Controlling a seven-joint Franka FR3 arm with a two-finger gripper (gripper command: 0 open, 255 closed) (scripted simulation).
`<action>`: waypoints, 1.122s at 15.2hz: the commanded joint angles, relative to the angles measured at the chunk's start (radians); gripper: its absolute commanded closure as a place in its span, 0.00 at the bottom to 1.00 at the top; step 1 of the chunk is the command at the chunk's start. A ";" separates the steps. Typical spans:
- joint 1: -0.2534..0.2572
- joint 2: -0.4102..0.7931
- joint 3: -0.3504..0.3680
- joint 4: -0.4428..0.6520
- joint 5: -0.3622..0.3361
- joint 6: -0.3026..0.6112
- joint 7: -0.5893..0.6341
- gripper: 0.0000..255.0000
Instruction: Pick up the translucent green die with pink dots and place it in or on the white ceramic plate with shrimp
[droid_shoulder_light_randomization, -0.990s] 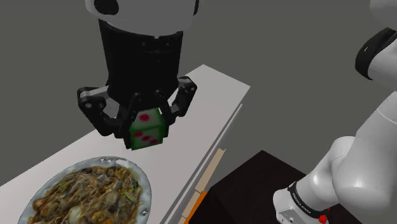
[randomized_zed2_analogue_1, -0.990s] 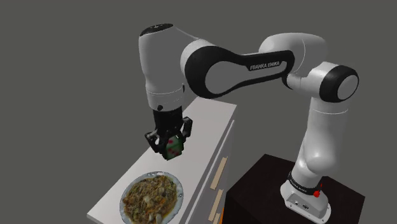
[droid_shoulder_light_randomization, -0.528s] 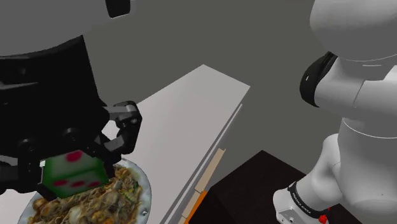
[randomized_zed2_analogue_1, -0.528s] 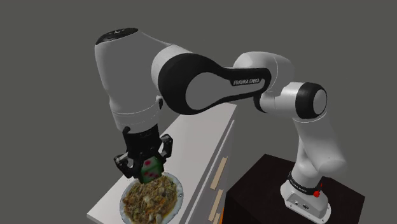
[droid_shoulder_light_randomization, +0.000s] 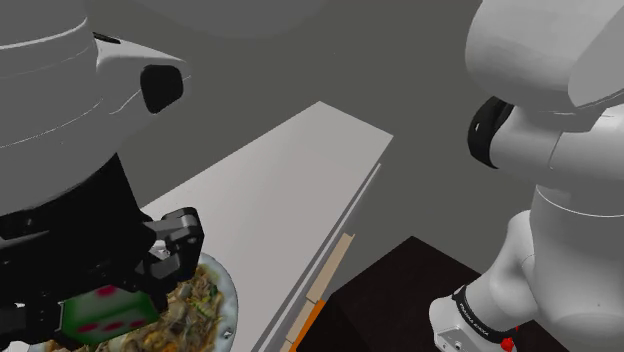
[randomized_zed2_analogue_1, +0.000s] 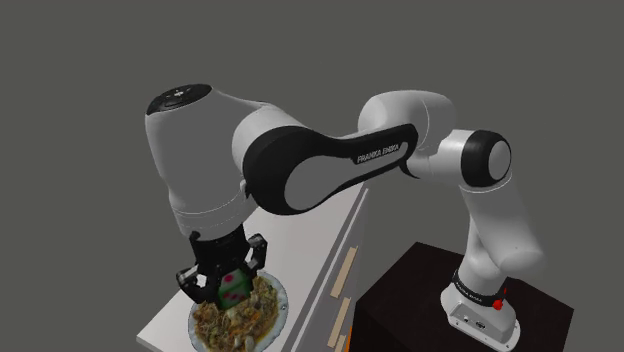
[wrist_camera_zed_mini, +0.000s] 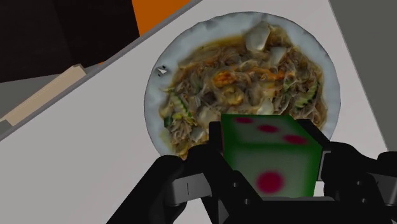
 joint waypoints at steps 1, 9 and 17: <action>-0.024 -0.018 0.005 -0.060 0.010 0.042 0.003 1.00; -0.049 -0.032 0.009 -0.134 0.019 0.098 0.005 1.00; -0.050 -0.033 0.009 -0.137 0.019 0.100 0.006 0.00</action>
